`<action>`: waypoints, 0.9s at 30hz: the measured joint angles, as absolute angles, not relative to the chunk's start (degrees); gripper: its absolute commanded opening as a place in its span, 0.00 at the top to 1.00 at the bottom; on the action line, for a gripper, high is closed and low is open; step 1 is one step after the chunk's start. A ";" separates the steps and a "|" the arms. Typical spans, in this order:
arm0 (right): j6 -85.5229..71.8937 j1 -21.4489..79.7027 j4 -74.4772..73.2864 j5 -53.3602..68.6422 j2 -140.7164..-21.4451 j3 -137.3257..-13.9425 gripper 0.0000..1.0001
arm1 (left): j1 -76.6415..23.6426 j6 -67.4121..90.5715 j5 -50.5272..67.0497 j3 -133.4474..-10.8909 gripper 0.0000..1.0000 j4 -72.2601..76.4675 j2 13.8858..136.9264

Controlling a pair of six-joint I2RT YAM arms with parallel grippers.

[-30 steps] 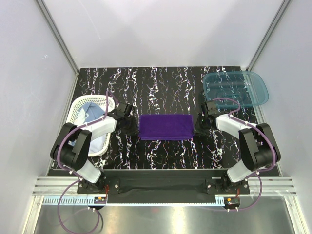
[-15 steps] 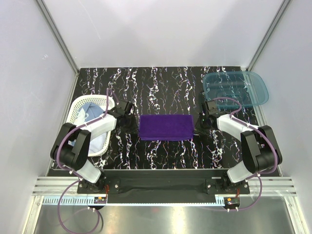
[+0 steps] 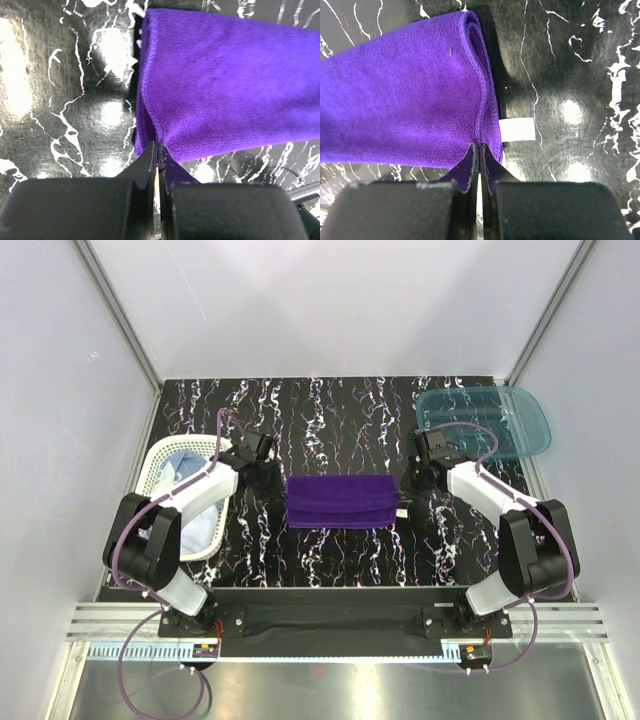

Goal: Fold and stack the towels
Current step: Fold the towel

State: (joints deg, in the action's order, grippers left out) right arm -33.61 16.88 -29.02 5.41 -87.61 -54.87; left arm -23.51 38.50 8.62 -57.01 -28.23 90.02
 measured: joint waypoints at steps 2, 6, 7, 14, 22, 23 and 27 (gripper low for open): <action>-33.26 16.88 -30.30 5.39 -87.37 -55.57 1.00 | -23.53 38.39 8.86 -57.89 1.00 -29.04 89.89; -33.23 16.88 -32.62 5.45 -85.27 -55.55 1.00 | -24.75 38.44 9.13 -57.60 1.00 -30.89 86.72; -33.26 16.88 -31.77 5.58 -84.03 -54.39 1.00 | -25.12 38.44 9.28 -56.64 1.00 -30.15 85.25; -34.33 16.88 -27.05 7.27 -82.02 -42.39 1.00 | -25.93 38.46 10.94 -44.97 1.00 -24.91 83.64; -34.81 16.88 -22.96 9.06 -82.13 -38.94 0.75 | -25.98 37.41 10.22 -43.83 0.79 -23.44 87.18; -34.81 16.88 -23.05 9.08 -81.41 -38.72 0.73 | -25.98 36.91 9.72 -44.10 0.75 -23.79 87.18; -34.72 16.88 -25.32 8.93 -77.87 -39.13 0.68 | -25.98 35.77 5.87 -47.35 0.60 -28.23 87.18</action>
